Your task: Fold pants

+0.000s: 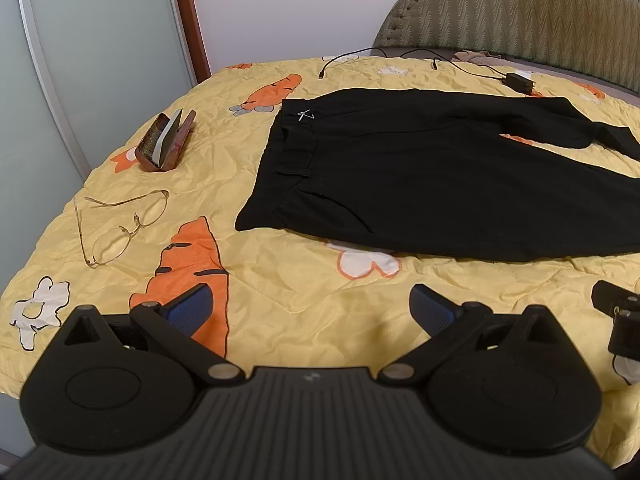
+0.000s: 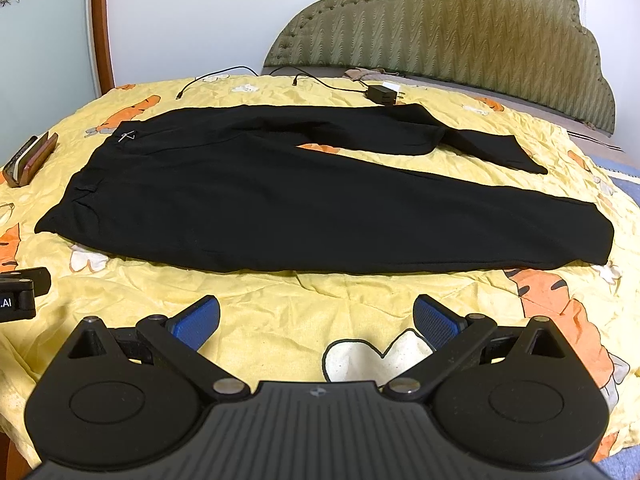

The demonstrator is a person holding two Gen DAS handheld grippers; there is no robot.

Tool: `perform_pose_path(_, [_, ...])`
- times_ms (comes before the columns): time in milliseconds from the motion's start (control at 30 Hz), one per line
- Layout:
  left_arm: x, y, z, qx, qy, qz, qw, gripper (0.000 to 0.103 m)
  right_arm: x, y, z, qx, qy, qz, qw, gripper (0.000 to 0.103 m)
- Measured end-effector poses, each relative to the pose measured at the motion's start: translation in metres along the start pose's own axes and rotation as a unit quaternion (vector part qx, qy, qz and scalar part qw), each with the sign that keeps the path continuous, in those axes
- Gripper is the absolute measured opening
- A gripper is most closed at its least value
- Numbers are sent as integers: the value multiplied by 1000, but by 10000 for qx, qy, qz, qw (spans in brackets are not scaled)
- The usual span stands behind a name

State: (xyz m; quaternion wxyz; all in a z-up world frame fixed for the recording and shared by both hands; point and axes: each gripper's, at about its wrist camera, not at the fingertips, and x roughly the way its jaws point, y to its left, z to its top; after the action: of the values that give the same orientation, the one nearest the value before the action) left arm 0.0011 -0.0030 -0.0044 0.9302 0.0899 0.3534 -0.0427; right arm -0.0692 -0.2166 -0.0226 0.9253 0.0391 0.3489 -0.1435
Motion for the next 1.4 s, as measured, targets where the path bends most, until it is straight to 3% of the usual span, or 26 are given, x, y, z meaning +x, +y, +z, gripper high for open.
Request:
perform_pose_path(967, [-3, 1, 2, 62, 9, 22, 10000, 103, -4, 0, 1, -59, -83, 200, 9997, 103])
perform_pose_path(1100, [-3, 15, 21, 204, -107, -28, 9997, 103, -12, 2, 14, -333, -372, 358, 9981, 103])
perform_pose_path(1300, [24, 45, 76, 289, -541, 510, 9968, 103, 2, 11, 48, -721, -646, 107, 9952, 103])
perform_pose_path(1400, [53, 59, 114, 175, -604, 478, 9969, 103, 19, 15, 66, -849, -531, 691, 9926, 103])
